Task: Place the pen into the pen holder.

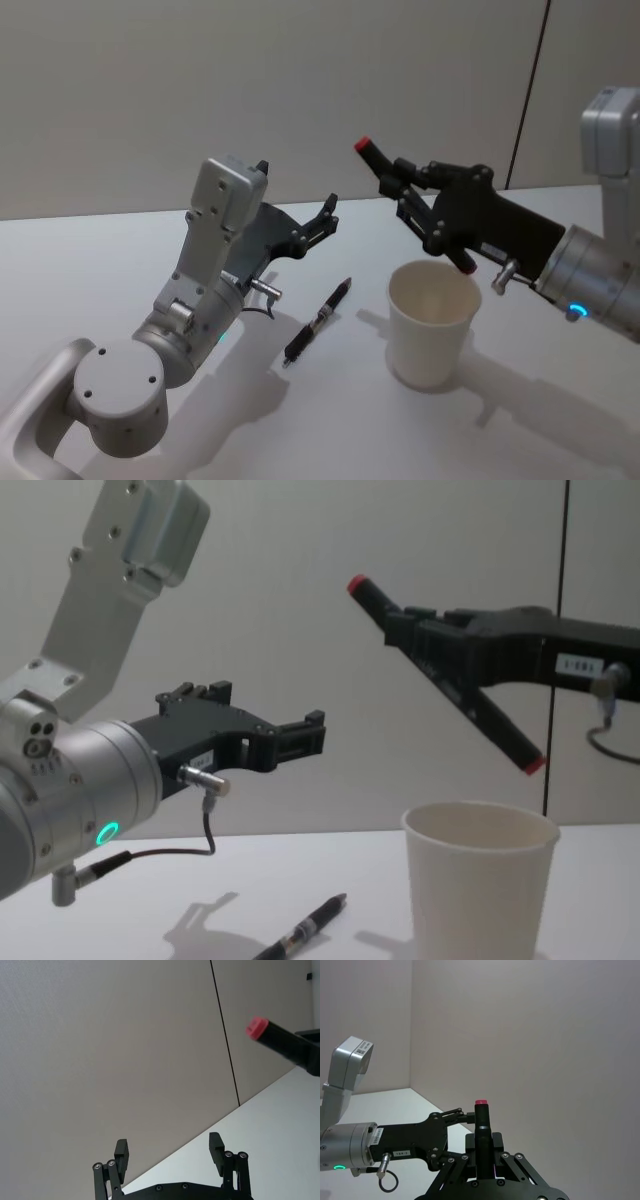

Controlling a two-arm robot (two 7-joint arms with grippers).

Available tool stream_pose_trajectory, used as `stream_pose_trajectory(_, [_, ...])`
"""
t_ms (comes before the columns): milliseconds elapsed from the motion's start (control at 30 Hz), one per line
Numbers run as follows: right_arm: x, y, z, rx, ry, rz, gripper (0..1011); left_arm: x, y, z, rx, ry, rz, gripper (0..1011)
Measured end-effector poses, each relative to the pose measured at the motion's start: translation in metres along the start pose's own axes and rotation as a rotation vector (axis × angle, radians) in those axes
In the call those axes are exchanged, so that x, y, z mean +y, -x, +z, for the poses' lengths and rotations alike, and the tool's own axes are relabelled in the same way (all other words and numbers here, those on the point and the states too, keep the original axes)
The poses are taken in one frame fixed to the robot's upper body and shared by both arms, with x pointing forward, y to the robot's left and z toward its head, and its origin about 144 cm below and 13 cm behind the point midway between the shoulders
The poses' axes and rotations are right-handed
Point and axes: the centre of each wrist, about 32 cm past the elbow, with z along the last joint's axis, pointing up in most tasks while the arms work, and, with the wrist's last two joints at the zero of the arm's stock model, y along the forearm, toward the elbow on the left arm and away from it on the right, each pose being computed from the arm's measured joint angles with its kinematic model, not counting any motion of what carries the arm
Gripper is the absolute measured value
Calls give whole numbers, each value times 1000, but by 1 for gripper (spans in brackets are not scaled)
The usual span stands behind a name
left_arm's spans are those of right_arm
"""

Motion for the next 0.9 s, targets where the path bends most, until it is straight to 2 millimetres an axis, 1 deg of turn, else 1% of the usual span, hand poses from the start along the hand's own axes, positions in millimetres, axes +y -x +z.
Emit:
stream_pose_trajectory(400, [5,10,-5,0,22,25,178,0,0,0,0,0,0,1001])
stream_pose_trajectory(900, [8,13,-7,-3,33,33,178,0,0,0,0,0,0,1001])
